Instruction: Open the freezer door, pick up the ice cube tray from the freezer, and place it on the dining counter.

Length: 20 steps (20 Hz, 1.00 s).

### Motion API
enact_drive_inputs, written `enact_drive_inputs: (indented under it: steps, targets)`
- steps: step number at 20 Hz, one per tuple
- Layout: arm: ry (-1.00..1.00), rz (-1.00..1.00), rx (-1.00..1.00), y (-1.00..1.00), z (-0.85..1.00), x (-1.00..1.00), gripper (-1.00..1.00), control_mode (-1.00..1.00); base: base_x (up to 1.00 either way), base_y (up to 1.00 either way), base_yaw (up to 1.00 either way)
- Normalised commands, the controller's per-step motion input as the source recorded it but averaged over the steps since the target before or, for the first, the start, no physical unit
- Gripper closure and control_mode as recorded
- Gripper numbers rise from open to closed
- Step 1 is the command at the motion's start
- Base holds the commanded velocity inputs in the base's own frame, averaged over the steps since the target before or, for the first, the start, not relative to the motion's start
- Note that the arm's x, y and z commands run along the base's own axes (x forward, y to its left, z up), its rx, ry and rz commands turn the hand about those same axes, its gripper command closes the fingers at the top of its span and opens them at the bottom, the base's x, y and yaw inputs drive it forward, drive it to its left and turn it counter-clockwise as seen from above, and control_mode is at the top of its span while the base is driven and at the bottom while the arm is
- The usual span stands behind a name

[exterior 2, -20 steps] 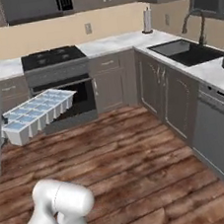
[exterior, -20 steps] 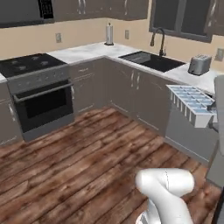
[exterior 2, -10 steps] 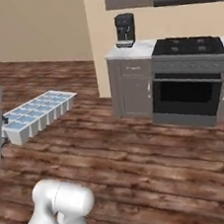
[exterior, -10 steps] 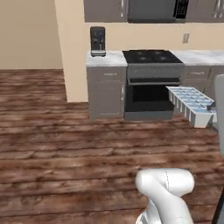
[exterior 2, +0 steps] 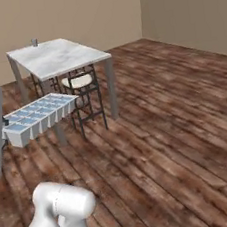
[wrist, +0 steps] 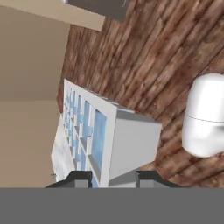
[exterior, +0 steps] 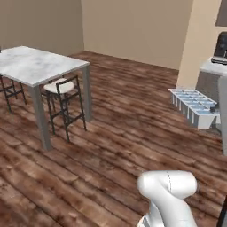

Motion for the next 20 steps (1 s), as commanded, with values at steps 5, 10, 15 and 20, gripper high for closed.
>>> enact_drive_inputs:
  steps: [5,10,15,20]
  targets:
    - [0.00,0.00,0.00,0.00,0.00,0.00,1.00,1.00,0.29,0.00,0.92]
    - [0.00,0.00,0.00,0.00,0.00,0.00,1.00,1.00,0.94,-0.02,0.69]
    - [0.00,0.00,0.00,0.00,0.00,0.00,1.00,1.00,1.00,-0.13,0.43]
    - [0.00,0.00,0.00,0.00,0.00,0.00,1.00,1.00,1.00,-0.26,0.24]
